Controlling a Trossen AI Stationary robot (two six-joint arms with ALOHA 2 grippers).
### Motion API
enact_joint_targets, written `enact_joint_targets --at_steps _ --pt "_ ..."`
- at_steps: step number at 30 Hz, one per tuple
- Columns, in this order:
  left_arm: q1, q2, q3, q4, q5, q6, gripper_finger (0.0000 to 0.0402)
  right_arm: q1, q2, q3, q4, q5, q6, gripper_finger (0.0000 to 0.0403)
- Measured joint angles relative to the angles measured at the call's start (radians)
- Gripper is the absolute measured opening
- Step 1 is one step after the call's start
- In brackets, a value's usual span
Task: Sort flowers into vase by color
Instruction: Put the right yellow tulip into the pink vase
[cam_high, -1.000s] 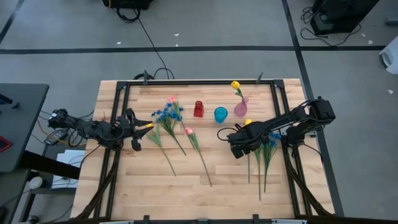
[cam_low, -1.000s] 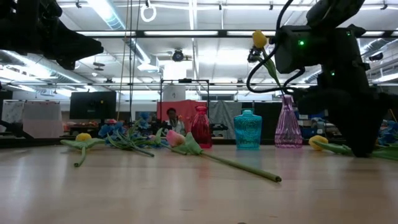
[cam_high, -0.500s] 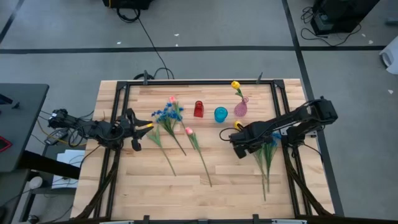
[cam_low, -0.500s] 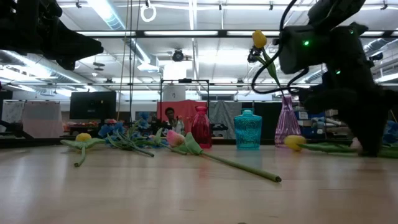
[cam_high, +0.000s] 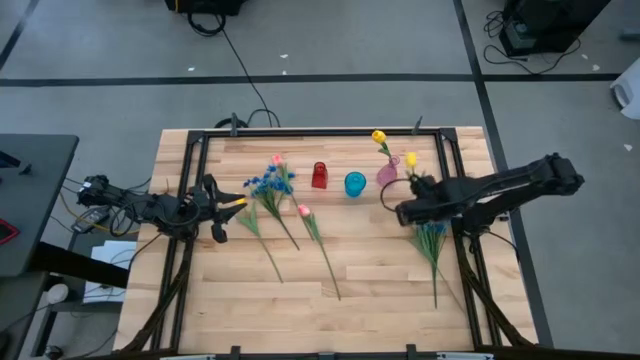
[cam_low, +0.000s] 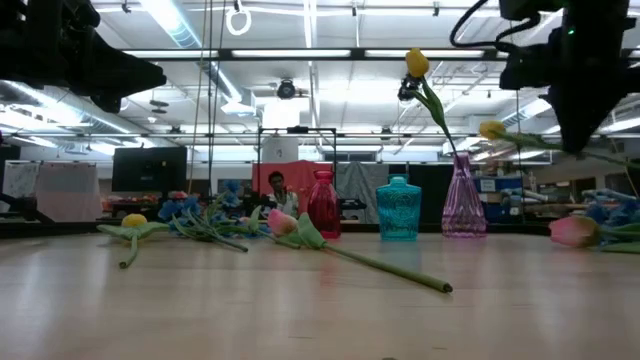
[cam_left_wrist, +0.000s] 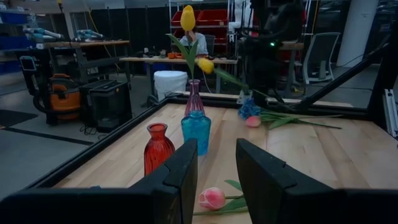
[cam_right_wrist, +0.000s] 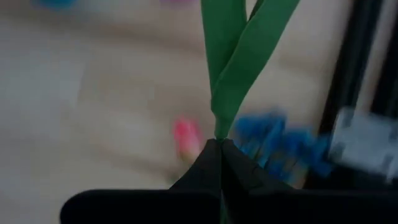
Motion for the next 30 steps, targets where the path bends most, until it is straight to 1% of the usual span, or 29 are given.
enact_joint_targets --at_steps 3,6,10,12,14,16,20,24,26,30 --pt "0.0 0.0 0.0 0.004 0.0 0.0 0.0115 -0.048 -0.02 0.0 -0.002 0.156 -0.065 0.0005" --pt "0.0 0.0 0.0 0.008 0.0 0.0 0.0115 -0.103 -0.044 0.0 0.046 0.313 -0.158 0.0005" --pt "0.0 0.0 0.0 0.008 0.0 0.004 0.0115 -0.17 -0.094 0.0 0.165 0.489 -0.323 0.0005" --pt "0.0 0.0 0.0 0.008 0.0 0.005 0.0115 -0.198 -0.129 0.0 0.244 0.56 -0.412 0.0005" --pt "0.0 0.0 0.0 0.008 0.0 0.005 0.0115 -0.223 -0.173 0.0 0.339 0.606 -0.519 0.0005" --pt "0.0 0.0 0.0 0.008 0.0 0.005 0.0115 -0.246 -0.222 0.0 0.444 0.626 -0.628 0.0005" --pt "0.0 0.0 0.0 0.008 0.0 0.005 0.0115 -0.283 -0.305 0.0 0.683 0.632 -0.86 0.0005" --pt "0.0 0.0 0.0 0.008 0.0 0.006 0.0115 -0.309 -0.329 0.0 0.869 0.632 -1.056 0.0005" --pt "0.0 0.0 0.0 0.008 0.0 0.006 0.0115 -0.322 -0.327 0.0 0.929 0.625 -1.111 0.0005" --pt "0.0 0.0 0.0 0.008 0.0 0.005 0.0115 -0.352 -0.308 0.0 0.993 0.558 -1.146 0.0005"
